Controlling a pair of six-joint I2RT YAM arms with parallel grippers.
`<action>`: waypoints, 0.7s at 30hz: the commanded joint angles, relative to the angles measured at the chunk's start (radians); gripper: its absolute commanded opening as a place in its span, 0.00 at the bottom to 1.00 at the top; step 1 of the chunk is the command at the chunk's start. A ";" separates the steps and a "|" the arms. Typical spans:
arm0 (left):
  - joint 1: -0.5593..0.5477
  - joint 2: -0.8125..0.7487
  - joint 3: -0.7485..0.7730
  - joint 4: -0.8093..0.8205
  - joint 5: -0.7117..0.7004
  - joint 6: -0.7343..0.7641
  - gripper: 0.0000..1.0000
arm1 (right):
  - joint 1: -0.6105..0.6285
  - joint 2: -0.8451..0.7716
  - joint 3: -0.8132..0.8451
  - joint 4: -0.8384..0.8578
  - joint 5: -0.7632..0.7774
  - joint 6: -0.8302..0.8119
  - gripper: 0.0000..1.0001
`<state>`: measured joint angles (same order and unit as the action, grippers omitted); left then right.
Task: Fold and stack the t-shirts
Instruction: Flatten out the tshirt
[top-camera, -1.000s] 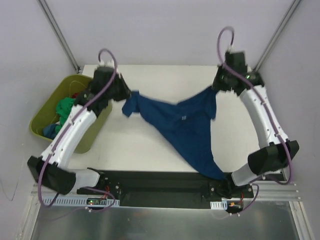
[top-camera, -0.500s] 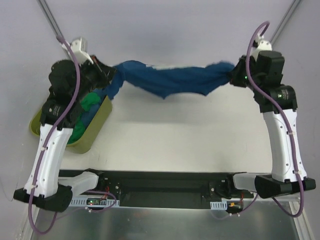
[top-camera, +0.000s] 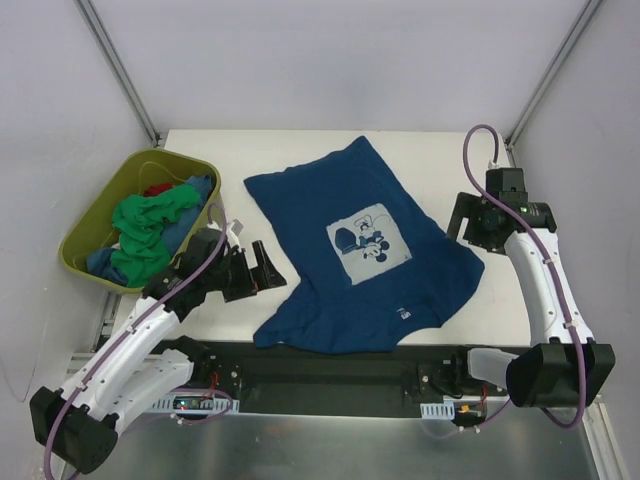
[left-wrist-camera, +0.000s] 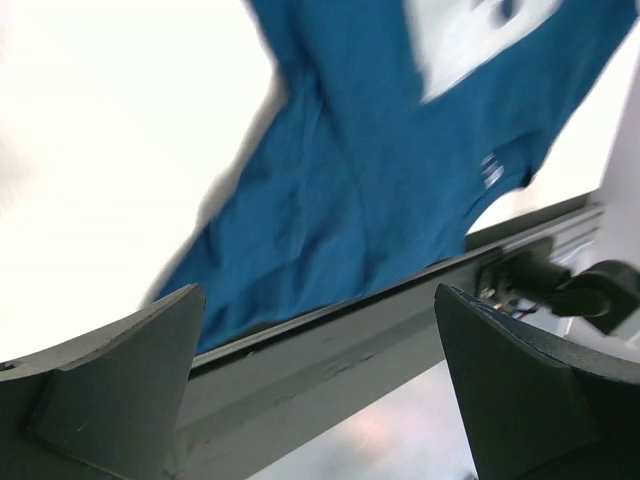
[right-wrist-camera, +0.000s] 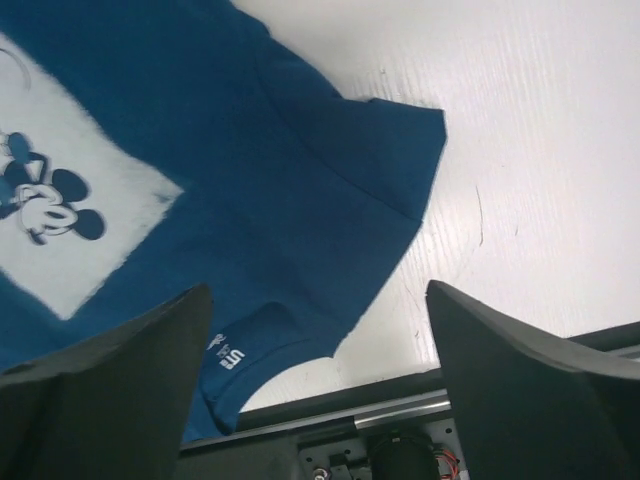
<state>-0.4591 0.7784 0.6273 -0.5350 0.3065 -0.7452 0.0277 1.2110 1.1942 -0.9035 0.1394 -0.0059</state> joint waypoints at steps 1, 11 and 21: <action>-0.004 0.046 0.127 0.072 -0.020 0.018 0.99 | 0.001 -0.004 0.016 0.000 -0.047 0.003 0.97; -0.026 0.534 0.418 0.118 -0.026 0.109 0.99 | 0.046 -0.005 -0.346 0.175 -0.276 0.153 0.97; -0.032 0.997 0.681 0.145 0.048 0.138 0.99 | 0.069 0.289 -0.299 0.230 -0.175 0.193 0.97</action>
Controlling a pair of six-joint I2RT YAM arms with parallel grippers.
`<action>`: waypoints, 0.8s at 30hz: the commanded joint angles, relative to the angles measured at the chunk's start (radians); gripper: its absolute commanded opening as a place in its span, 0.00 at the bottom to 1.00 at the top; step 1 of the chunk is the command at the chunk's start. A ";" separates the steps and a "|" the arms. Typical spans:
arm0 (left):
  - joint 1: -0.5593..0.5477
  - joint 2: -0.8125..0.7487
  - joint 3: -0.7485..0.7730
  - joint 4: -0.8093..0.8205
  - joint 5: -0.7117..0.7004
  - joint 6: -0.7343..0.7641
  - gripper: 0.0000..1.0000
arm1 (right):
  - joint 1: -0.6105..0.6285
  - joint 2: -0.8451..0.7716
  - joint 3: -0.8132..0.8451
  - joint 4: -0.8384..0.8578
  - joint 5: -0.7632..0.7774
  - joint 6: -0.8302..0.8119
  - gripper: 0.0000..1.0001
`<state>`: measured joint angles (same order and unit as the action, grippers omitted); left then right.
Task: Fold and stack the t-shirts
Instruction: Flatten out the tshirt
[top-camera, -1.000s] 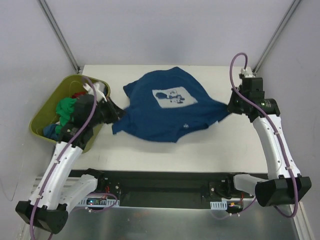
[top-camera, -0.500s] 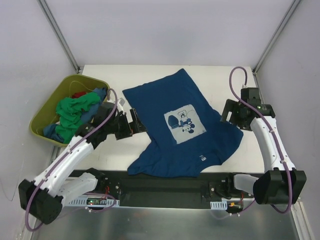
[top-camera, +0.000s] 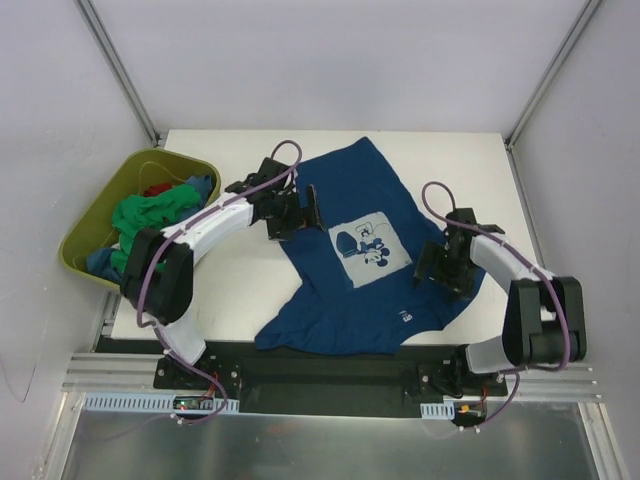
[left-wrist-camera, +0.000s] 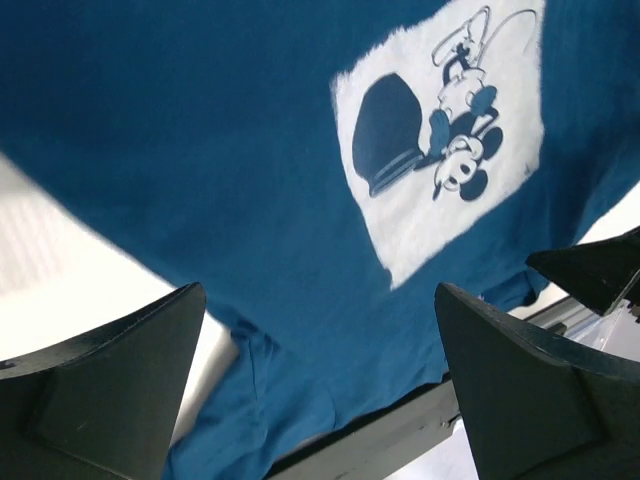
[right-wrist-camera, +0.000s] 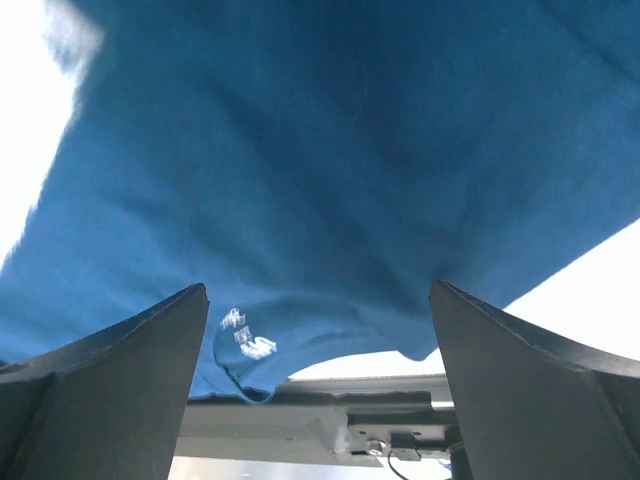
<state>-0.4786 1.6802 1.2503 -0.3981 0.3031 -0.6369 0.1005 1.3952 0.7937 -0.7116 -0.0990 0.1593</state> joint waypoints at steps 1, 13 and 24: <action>-0.018 0.117 0.075 0.008 0.053 0.029 0.99 | -0.005 0.140 0.131 0.026 0.093 0.032 0.97; -0.077 0.378 0.172 0.027 0.162 -0.003 0.99 | -0.097 0.818 1.020 -0.219 0.133 -0.119 0.97; -0.392 0.503 0.357 0.064 0.307 -0.106 0.99 | -0.117 1.108 1.557 0.009 -0.333 -0.078 0.97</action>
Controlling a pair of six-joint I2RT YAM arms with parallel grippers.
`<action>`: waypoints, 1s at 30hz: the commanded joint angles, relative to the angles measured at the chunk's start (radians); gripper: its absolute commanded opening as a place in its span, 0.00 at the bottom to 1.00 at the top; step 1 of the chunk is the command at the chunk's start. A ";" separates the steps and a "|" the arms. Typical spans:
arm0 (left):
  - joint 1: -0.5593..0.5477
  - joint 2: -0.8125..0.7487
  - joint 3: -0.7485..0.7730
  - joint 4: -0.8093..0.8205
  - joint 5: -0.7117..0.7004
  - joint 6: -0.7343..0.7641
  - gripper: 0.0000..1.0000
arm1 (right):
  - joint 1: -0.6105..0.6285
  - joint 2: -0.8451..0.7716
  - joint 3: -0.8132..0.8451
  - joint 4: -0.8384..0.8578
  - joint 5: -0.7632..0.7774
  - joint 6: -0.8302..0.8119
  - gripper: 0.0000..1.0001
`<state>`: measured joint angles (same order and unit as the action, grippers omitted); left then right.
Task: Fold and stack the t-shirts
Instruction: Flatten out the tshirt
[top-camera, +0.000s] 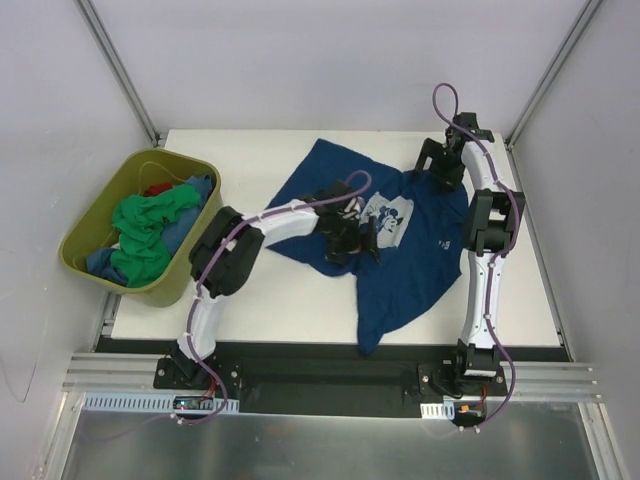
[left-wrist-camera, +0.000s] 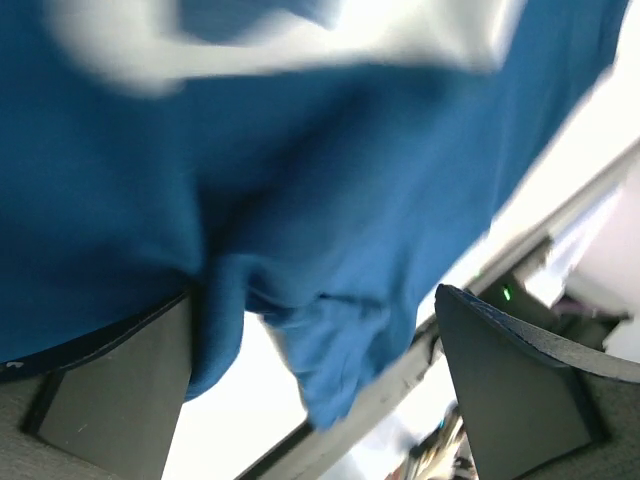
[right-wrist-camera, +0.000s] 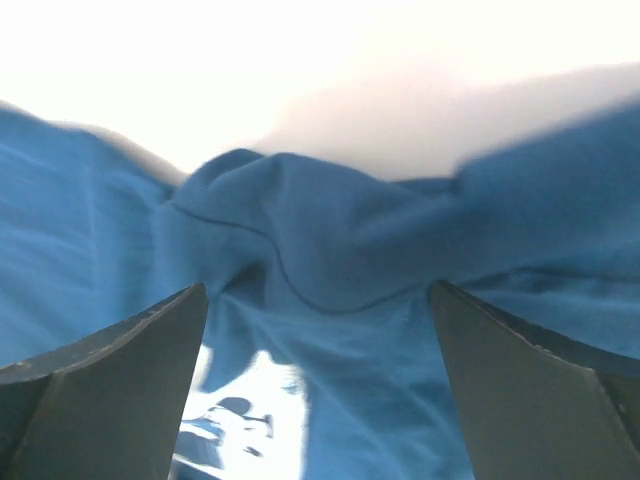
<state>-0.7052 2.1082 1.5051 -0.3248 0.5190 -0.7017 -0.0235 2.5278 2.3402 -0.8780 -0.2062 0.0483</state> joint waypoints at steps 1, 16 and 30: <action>-0.189 0.076 0.125 -0.010 0.098 -0.042 0.99 | 0.010 -0.070 -0.002 0.195 -0.237 0.024 0.97; -0.131 -0.551 -0.411 -0.042 -0.330 -0.094 0.99 | 0.022 -1.039 -1.054 0.100 0.131 0.017 0.97; -0.008 -0.519 -0.589 -0.039 -0.332 -0.104 0.99 | 0.188 -1.122 -1.558 0.241 0.110 0.107 0.97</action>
<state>-0.7250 1.5082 0.8337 -0.3805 0.1982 -0.8124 0.1680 1.3109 0.7147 -0.7090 -0.1291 0.1440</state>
